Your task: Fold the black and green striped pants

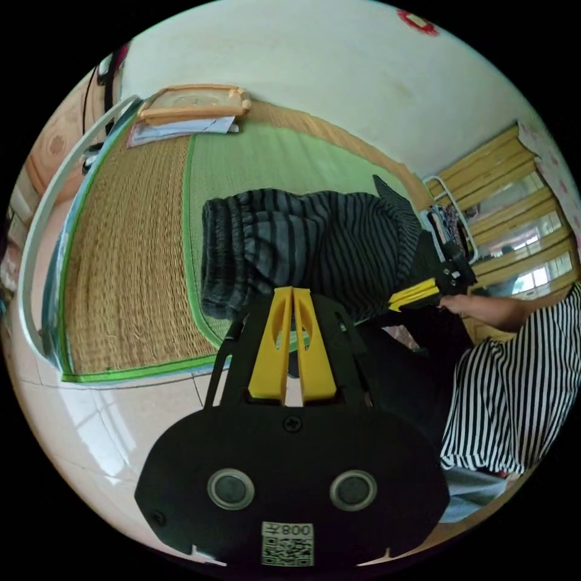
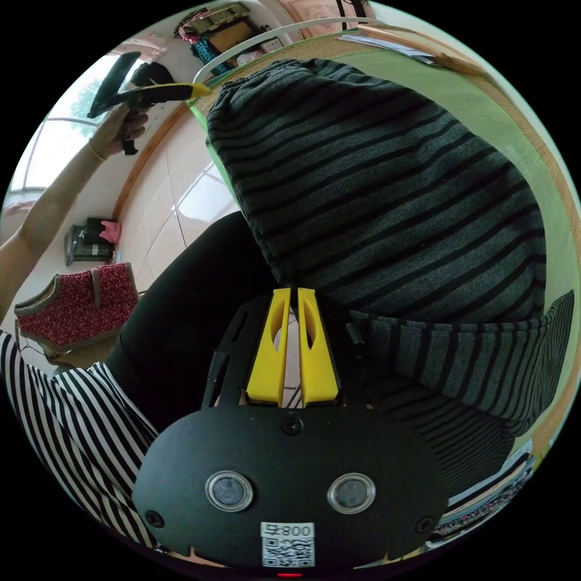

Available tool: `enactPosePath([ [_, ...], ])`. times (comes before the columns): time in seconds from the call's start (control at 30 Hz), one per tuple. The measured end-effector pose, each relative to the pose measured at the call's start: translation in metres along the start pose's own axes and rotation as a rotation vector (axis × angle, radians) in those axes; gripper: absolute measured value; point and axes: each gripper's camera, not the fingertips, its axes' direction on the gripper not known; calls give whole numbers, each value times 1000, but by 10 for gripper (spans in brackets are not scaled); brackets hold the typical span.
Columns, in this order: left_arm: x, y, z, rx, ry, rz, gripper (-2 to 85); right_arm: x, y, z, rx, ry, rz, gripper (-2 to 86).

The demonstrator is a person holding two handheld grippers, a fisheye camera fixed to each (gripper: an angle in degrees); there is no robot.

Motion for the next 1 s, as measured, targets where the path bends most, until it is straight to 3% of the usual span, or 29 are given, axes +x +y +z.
enactPosePath([
  [0.1,-24,7,32,-93,-42,-82,1,5,6,-3,17,-12,25,25],
  [0.43,-54,6,51,-87,-107,-98,0,30,42,-26,104,-151,138,10],
  [0.63,-45,14,51,58,-138,-105,1,37,60,-53,215,-125,177,3],
  [0.8,-13,14,81,76,-3,-13,1,48,58,-33,102,-40,182,2],
  [1.0,45,-18,151,23,253,147,6,60,81,-51,179,-116,209,4],
])
